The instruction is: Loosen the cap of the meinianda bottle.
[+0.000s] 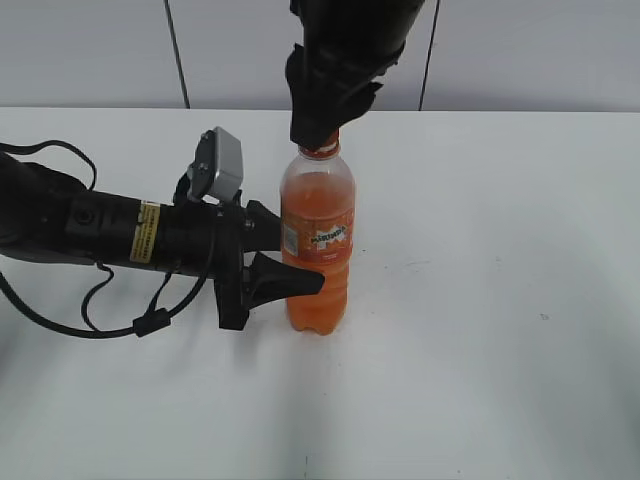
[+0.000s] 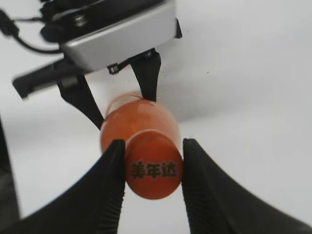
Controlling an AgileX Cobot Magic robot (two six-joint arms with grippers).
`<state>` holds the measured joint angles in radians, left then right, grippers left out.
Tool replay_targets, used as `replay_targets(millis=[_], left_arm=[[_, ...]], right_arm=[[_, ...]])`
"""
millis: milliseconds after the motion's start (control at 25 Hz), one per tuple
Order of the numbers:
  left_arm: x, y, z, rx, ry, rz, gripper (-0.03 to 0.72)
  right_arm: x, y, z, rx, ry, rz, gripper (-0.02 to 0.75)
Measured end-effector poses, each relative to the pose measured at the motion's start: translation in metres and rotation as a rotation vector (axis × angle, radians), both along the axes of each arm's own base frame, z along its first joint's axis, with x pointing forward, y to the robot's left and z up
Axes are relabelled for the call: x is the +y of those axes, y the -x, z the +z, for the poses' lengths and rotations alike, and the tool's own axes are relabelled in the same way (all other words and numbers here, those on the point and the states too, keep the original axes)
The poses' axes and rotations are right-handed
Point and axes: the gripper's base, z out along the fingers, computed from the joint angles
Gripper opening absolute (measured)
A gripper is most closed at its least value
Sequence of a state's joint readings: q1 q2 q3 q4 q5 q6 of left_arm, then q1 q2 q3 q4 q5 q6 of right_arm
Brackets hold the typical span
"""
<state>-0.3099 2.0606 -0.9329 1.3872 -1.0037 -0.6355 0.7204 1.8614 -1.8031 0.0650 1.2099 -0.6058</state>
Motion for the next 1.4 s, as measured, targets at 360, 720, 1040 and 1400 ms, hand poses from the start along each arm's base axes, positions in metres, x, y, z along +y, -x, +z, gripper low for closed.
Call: replay_targets(millis=[360, 720, 1040, 1400], left_arm=[[0.0, -0.001, 0.0, 0.015, 0.006, 0.024, 0.38], [0.0, -0.001, 0.0, 0.008, -0.001, 0.011, 0.379], [0.0, -0.001, 0.0, 0.007, 0.0, 0.011, 0.379], [0.0, -0.001, 0.0, 0.007, 0.0, 0.011, 0.379]], right_arm=[[-0.001, -0.003, 0.002, -0.259, 0.212, 0.69, 0.266], [0.004, 0.003, 0.002, -0.214, 0.139, 0.705, 0.266], [0.007, 0.009, 0.006, -0.168, 0.049, 0.639, 0.266], [-0.013, 0.021, 0.043, -0.106, -0.057, 0.143, 0.266]])
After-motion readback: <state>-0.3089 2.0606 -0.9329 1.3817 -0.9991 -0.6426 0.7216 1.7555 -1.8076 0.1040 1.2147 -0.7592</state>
